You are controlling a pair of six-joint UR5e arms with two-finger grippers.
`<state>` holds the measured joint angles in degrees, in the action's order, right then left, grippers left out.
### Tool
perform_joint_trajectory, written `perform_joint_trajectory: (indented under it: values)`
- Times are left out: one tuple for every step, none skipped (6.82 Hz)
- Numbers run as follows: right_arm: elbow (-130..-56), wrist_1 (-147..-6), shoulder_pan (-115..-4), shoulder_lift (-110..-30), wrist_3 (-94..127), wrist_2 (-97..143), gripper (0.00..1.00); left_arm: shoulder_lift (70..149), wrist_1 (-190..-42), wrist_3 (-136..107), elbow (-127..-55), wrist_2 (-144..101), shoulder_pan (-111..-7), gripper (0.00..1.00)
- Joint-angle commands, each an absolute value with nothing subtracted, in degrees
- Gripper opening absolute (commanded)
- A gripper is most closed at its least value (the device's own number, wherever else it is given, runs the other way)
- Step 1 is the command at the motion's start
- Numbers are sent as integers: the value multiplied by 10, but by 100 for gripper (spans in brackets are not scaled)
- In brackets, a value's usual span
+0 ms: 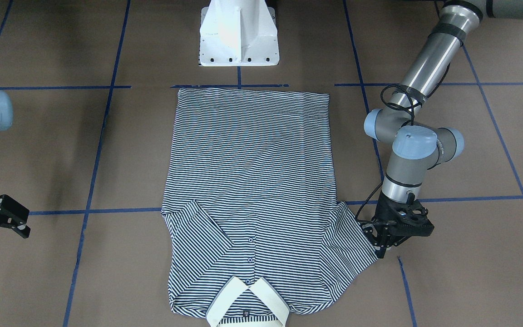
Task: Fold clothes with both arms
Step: 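Move the left gripper to the sleeve nearest it on the polo, then grasp the sleeve with the left gripper and fold it inward over the body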
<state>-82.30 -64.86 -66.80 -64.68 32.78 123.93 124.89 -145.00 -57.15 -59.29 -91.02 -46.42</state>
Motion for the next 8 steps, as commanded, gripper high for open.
perform_joint_trajectory:
  values:
    - [-823, -649, -668, -647, 328, 1239, 100, 1252, -1448, -579, -616, -915, -465, 0]
    - [-824, -649, -668, -647, 328, 1239, 100, 1252, -1429, -591, -642, -931, -465, 0]
    - [-823, -649, -668, -647, 328, 1239, 100, 1270, -1376, -612, -663, -938, -464, 0]
    - [-824, -649, -668, -647, 328, 1239, 100, 1311, -1315, -680, -664, -938, -458, 0]
    - [-823, -649, -668, -647, 328, 1239, 100, 1356, -1258, -713, -655, -935, -436, 0]
    - [-823, -649, -668, -647, 328, 1239, 100, 1427, -1212, -753, -593, -933, -425, 0]
    - [-823, -649, -668, -647, 328, 1239, 100, 1466, -1209, -775, -543, -933, -417, 0]
    - [-823, -649, -668, -647, 328, 1239, 100, 1469, -1209, -778, -542, -933, -411, 0]
